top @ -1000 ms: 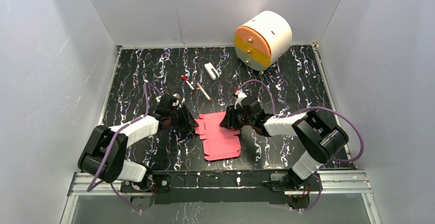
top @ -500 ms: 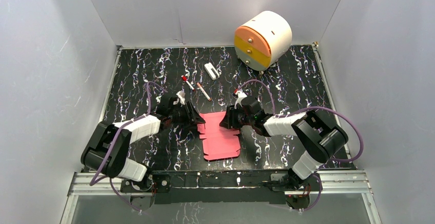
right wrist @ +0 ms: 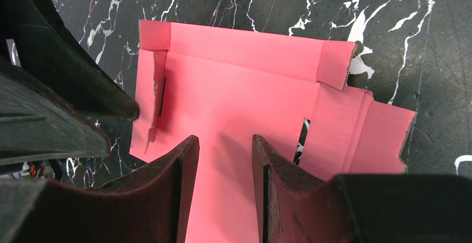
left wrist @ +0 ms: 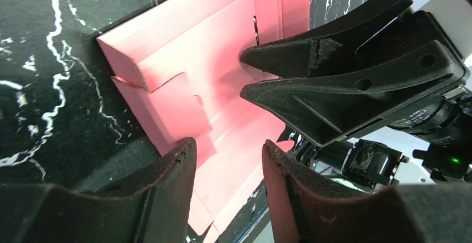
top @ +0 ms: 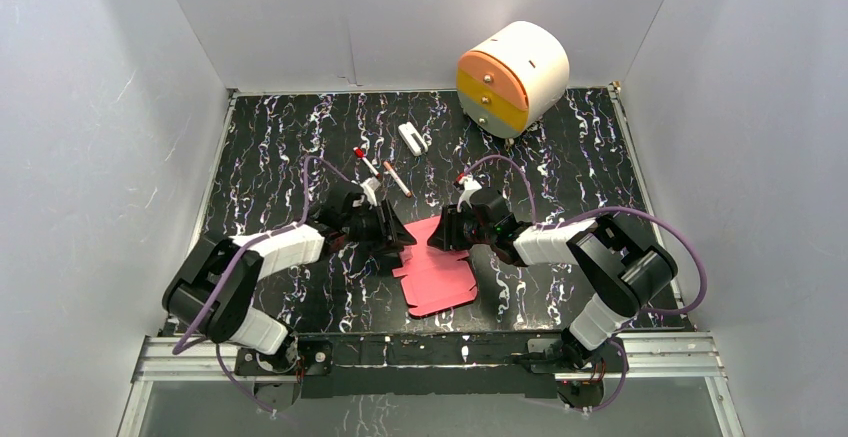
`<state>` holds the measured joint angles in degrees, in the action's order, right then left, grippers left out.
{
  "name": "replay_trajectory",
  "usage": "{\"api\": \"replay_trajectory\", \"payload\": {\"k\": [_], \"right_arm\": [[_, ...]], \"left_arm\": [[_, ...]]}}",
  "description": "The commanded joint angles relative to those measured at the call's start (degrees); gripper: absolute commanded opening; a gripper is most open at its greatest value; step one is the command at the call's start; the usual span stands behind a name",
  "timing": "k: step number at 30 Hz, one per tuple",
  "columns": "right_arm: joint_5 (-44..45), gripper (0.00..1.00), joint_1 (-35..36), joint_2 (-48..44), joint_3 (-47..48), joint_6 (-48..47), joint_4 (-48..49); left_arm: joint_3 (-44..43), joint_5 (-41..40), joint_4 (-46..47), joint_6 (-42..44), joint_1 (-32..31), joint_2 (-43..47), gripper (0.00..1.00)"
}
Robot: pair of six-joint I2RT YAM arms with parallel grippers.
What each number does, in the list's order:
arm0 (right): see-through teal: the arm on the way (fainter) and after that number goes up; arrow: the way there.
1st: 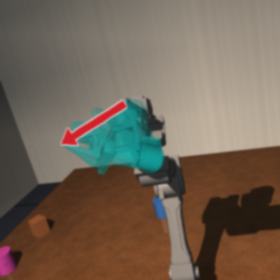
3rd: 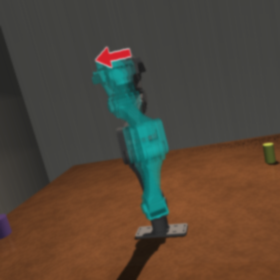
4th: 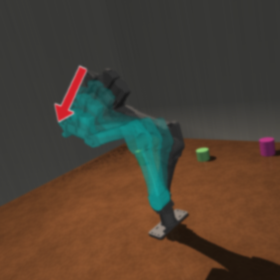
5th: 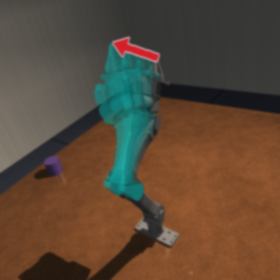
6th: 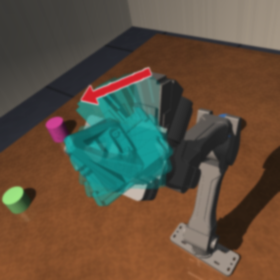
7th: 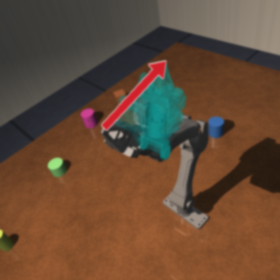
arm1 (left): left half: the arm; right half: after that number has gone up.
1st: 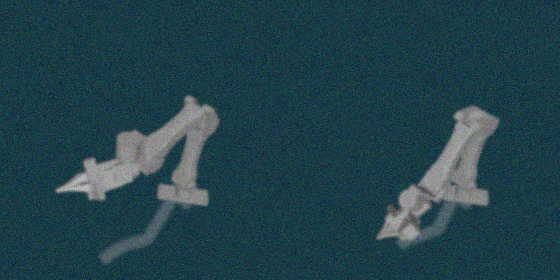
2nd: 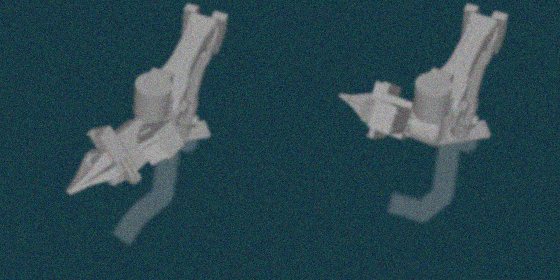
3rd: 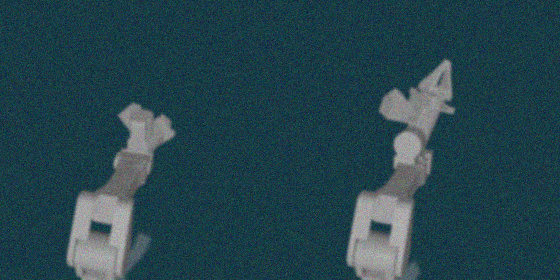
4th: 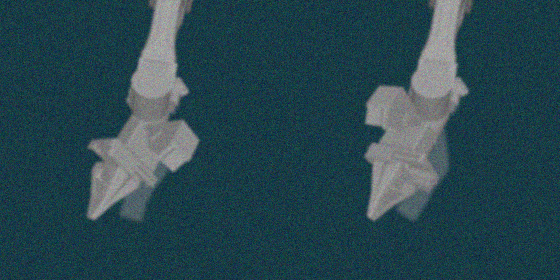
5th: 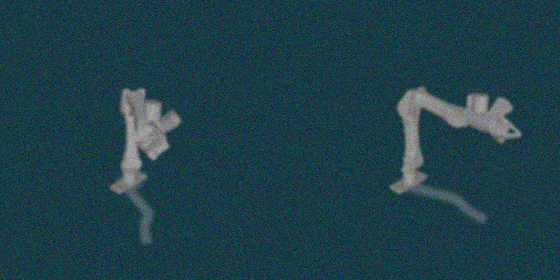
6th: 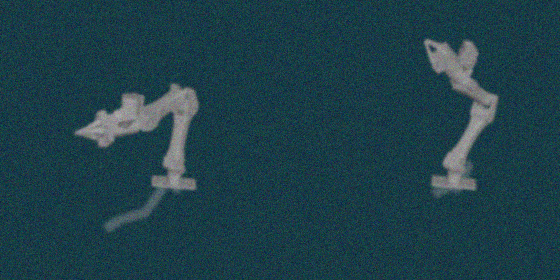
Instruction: Fold the paper box
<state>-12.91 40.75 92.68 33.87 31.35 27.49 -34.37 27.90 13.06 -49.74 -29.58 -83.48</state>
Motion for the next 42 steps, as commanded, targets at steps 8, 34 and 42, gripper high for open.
{"api": "replay_trajectory", "payload": {"k": [8,34,42], "right_arm": [[1.4,0.49,0.6,0.9,-0.9,0.4,0.7],[2.4,0.52,0.6,-9.2,5.4,-4.3,-9.8],[11.3,0.57,0.5,-16.9,2.1,-4.6,-19.1]], "left_arm": [[-3.3,-2.0,1.3,-0.1,-2.7,-5.4,0.44],[6.9,-10.5,-21.7,-2.3,-0.5,22.8,0.51],[9.4,-9.0,-15.7,-5.8,-3.3,20.3,0.55]]}}
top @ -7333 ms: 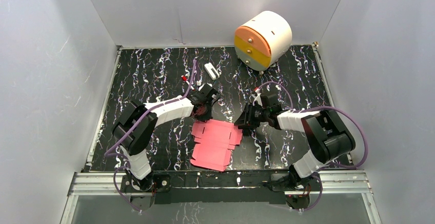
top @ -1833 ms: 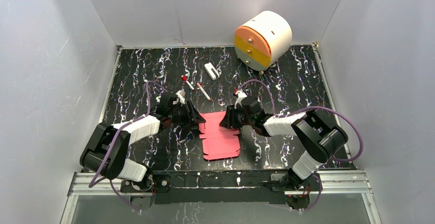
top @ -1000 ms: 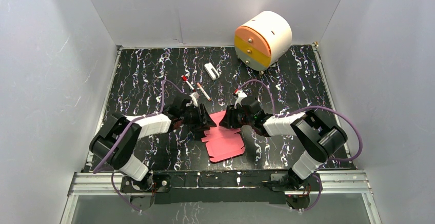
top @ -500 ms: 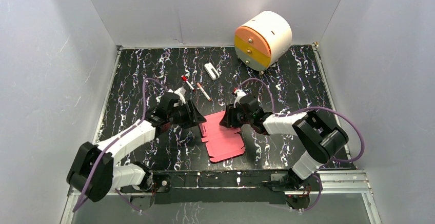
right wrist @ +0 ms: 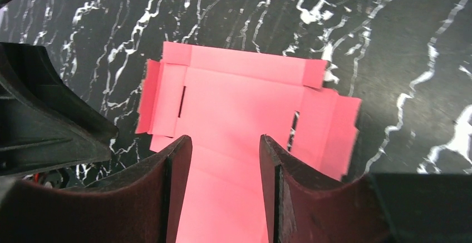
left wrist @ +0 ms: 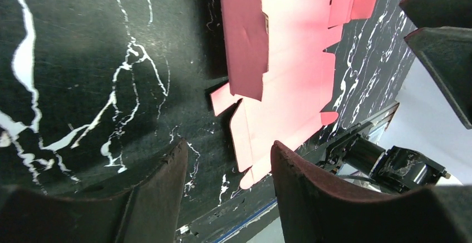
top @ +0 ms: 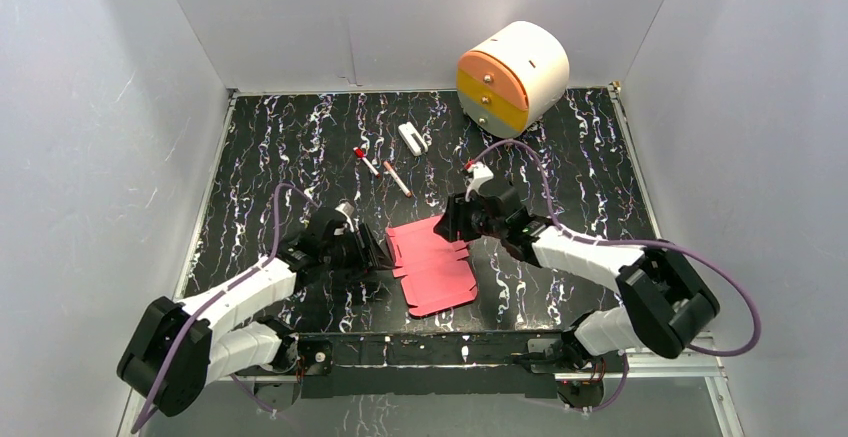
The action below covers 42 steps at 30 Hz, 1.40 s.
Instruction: Fold the paper box
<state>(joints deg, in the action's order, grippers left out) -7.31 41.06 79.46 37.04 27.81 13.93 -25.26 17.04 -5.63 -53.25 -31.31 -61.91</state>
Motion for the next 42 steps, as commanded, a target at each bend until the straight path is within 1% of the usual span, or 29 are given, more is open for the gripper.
{"api": "replay_trajectory", "payload": {"k": [1,4,7,11,18,22,28,37,42], "right_arm": [[6.3,0.58,0.2,-4.4,-1.5,-1.0,-6.7],[8.3,0.6,-0.2,-6.3,-3.8,0.6,-9.0],[9.0,0.61,-0.6,-7.6,-6.6,2.8,-9.3],[7.7,0.61,-0.8,-7.1,-8.7,5.0,-8.1],[7.7,0.61,-0.9,-4.9,-11.2,7.2,-3.8],[3.8,0.6,-0.9,-2.8,-11.3,7.8,-0.9],[1.6,0.53,-0.9,-1.6,-11.2,8.9,1.3],[-1.3,0.39,-0.9,-4.8,-11.0,8.9,4.1],[-2.7,0.36,-0.9,-5.0,-9.8,8.4,4.6]], "left_arm": [[0.3,1.9,3.7,-2.6,-1.9,-2.0,0.55],[0.9,2.0,6.7,-3.5,-2.4,-4.0,0.55],[0.5,1.5,9.0,-3.5,-2.6,-6.3,0.54],[-0.7,1.0,11.6,-3.0,-2.6,-9.7,0.5],[-3.9,-1.1,12.6,-0.7,-2.6,-14.1,0.46],[-5.5,-1.5,13.0,0.3,-2.5,-16.0,0.44],[-8.7,-1.8,12.8,2.5,-1.0,-18.5,0.44],[-12.2,-1.3,13.6,4.6,-0.4,-22.3,0.43],[-12.6,-0.4,14.5,4.6,-0.5,-24.1,0.42]]}}
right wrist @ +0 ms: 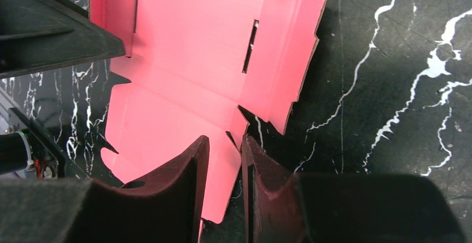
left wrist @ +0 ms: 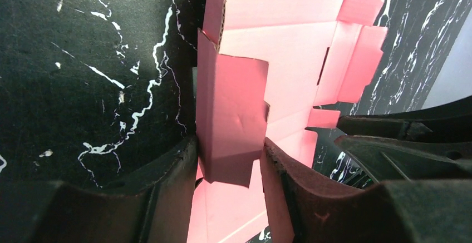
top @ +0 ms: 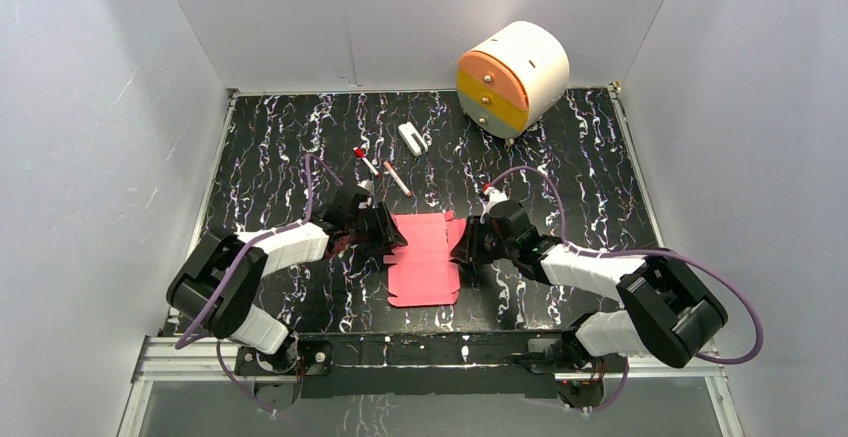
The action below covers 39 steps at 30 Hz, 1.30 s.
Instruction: Fold the paper box
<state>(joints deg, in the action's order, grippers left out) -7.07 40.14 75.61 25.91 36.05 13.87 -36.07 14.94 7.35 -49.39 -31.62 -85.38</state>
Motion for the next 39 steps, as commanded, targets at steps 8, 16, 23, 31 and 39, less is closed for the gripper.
{"api": "replay_trajectory", "payload": {"k": [8,16,23,31,39], "right_arm": [[-6.5,0.34,0.0,1.1,3.6,0.2,6.8],[-7.8,0.33,0.1,5.8,5.7,0.0,7.1],[1.9,0.36,0.1,1.7,6.0,-1.3,-1.3],[2.2,0.4,0.1,1.6,5.8,-2.5,-2.4],[0.6,0.41,0.1,4.1,5.6,-1.5,0.6]], "left_arm": [[-1.4,1.7,1.7,0.5,-0.1,-0.4,0.41],[-1.6,1.9,1.7,0.5,-0.1,-0.6,0.42],[-3.4,-3.5,-6.3,3.8,0.0,4.5,0.5],[-1.6,-5.9,-14.1,5.0,0.2,10.8,0.57],[3.4,-4.0,-12.8,2.0,0.3,12.8,0.62]]}}
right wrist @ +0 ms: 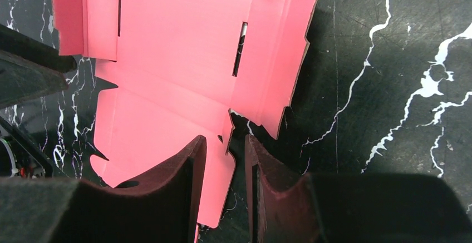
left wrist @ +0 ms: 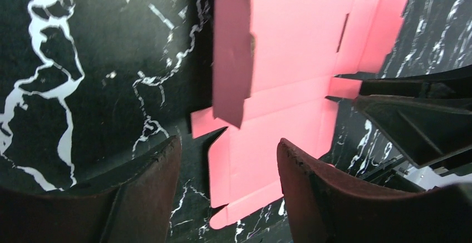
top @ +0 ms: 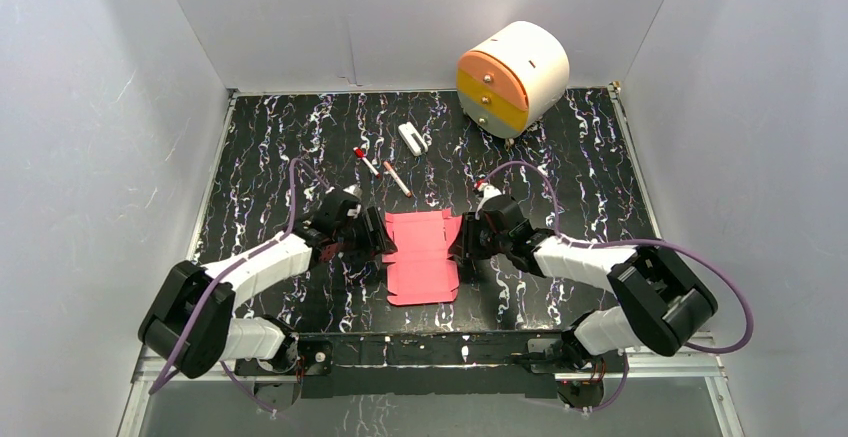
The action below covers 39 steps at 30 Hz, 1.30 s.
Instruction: Fold the paper box
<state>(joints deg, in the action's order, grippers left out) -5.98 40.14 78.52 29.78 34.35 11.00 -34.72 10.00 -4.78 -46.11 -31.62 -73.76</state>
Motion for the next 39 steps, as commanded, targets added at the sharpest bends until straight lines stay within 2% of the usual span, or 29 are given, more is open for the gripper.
{"api": "replay_trajectory", "payload": {"k": [1,11,17,24,31,37,39], "right_arm": [[-0.8,0.41,0.1,1.8,1.8,0.4,4.0],[-1.7,0.33,0.1,4.2,-0.2,3.5,9.2],[-2.2,0.16,0.0,5.3,-1.0,5.0,10.8],[-3.3,0.01,-0.9,4.9,-4.2,7.9,15.1],[-7.1,0.0,-2.7,6.4,-7.2,11.5,21.2],[-7.7,0.0,-3.1,6.9,-7.8,12.0,22.1],[-7.7,0.0,-3.1,6.8,-7.8,11.8,21.8]], "left_arm": [[2.4,1.4,0.0,-1.6,0.2,0.8,0.62],[3.0,4.6,4.5,-2.9,0.3,-3.5,0.62],[3.2,4.3,4.5,-3.2,0.4,-3.9,0.62],[4.2,4.2,4.4,-3.9,1.1,-3.0,0.61],[5.1,6.0,7.3,-4.9,1.3,-3.3,0.58],[5.6,2.5,6.0,-3.9,1.4,-2.9,0.57],[6.2,2.4,7.0,-3.9,1.5,-2.0,0.54]]}}
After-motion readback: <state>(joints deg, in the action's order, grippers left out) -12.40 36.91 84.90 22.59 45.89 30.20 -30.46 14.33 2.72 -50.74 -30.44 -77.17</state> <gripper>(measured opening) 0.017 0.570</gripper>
